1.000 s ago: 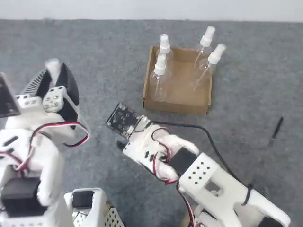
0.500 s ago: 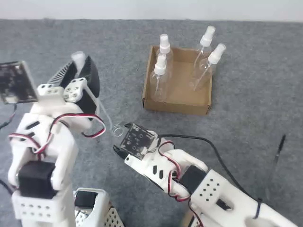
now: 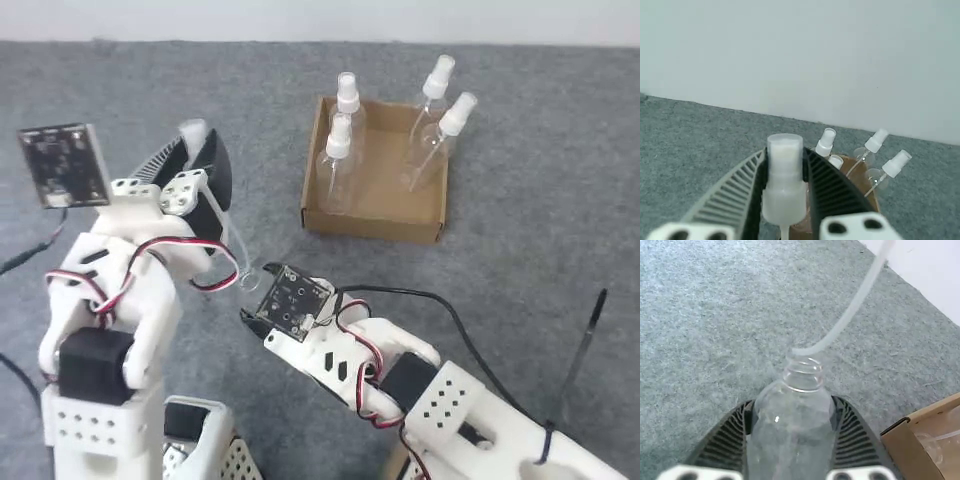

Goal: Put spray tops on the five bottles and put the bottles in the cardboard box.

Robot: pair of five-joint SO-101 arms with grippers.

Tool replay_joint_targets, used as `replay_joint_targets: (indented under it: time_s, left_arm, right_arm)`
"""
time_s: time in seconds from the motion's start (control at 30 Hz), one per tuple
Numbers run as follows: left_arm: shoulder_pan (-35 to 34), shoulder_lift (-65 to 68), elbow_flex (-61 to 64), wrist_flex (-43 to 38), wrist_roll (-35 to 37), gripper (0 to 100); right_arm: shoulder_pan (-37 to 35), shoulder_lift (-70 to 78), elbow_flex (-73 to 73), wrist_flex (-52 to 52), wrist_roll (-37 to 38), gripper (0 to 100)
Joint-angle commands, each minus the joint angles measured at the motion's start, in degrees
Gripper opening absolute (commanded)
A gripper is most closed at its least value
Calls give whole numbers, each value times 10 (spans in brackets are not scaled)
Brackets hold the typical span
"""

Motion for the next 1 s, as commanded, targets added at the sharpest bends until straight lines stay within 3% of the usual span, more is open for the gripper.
replay_joint_targets:
  time_s: [0.0,0.57,0.73,0.97]
  left_arm:
    - [6,-4,-16,-6,2,10]
    - [3,-4,-16,-20,-1,10]
    - [2,-9,43,-21,-59,10]
    - [-13,-10,68,-16,-73,10]
  right_arm:
    - [-1,-26,-6,-16,-6,6]
    - [-3,-27,6,-16,-6,6]
    - [0,-27,6,-16,-4,6]
    - [0,-28,23,-22,-1,6]
